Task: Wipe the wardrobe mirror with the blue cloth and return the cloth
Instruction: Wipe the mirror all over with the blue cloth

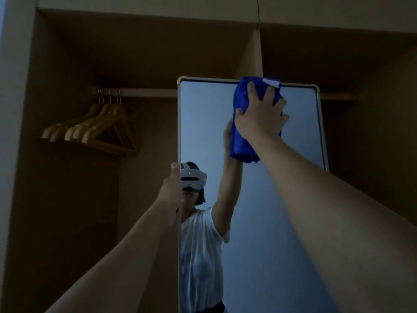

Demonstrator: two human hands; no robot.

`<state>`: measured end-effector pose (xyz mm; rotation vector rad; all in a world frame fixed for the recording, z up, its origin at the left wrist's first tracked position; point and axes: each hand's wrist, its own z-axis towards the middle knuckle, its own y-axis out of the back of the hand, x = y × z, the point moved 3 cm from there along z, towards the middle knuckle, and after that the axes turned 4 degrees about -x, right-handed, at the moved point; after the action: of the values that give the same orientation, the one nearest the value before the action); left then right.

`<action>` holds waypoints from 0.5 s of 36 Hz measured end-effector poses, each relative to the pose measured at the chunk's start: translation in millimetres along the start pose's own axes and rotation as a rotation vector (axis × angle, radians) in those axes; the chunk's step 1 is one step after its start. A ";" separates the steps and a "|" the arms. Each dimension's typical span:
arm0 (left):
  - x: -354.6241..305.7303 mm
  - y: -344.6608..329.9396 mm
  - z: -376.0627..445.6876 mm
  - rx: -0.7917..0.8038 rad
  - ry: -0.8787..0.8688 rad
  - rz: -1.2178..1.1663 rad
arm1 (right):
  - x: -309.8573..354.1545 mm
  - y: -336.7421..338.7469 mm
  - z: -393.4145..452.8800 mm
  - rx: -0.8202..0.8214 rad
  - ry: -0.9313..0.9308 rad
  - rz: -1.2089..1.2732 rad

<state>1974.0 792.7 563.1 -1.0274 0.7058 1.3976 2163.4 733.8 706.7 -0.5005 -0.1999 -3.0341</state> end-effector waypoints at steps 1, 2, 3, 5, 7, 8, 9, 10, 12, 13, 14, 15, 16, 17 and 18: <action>-0.3 0.2 -0.3 -0.016 -0.011 0.013 | 9.5 -0.3 -3.1 -0.005 0.031 0.001; -1.7 0.1 -1.6 -0.030 -0.023 0.027 | 19.3 -0.6 -6.8 -0.011 0.066 0.002; -2.1 0.4 -2.5 -0.043 -0.036 0.042 | 29.9 -1.1 -10.9 -0.014 0.106 0.007; -2.5 1.3 -3.5 -0.063 -0.066 0.072 | 52.7 -3.5 -20.7 -0.004 0.195 0.024; -3.5 1.7 -5.1 -0.073 -0.069 0.072 | 74.3 -7.2 -33.9 0.007 0.275 0.030; -4.0 1.3 -6.2 -0.074 -0.060 0.066 | 82.6 -8.6 -41.1 0.007 0.302 0.028; -3.7 1.4 -5.9 -0.070 -0.046 0.061 | 88.3 -10.0 -48.4 0.002 0.320 0.026; -3.4 1.2 -5.6 -0.062 -0.030 0.067 | 91.3 -11.1 -55.3 -0.006 0.330 0.023; -2.9 -0.2 -5.7 -0.018 0.005 0.059 | 90.6 -12.8 -67.4 -0.025 0.342 0.015; -2.9 -0.9 -7.0 0.009 0.014 0.033 | 88.2 -13.3 -72.9 -0.032 0.350 0.012; -3.2 -1.8 -9.1 0.025 0.015 0.007 | 85.1 -13.8 -78.5 -0.036 0.358 0.009; -3.2 -2.1 -10.6 0.028 0.012 -0.015 | 81.9 -14.3 -84.6 -0.037 0.366 0.008; -4.2 -2.3 -14.2 0.032 0.002 -0.033 | 78.8 -15.0 -91.6 -0.036 0.372 0.009; -4.9 -2.0 -16.0 0.042 -0.016 -0.054 | 75.7 -15.8 -99.3 -0.035 0.376 0.012; -4.6 -2.2 -17.3 0.054 -0.035 -0.080 | 72.7 -16.5 -107.0 -0.036 0.379 0.017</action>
<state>1978.7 775.5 560.2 -0.9770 0.6659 1.3173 2059.6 732.7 627.7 0.0752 -0.1196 -3.0440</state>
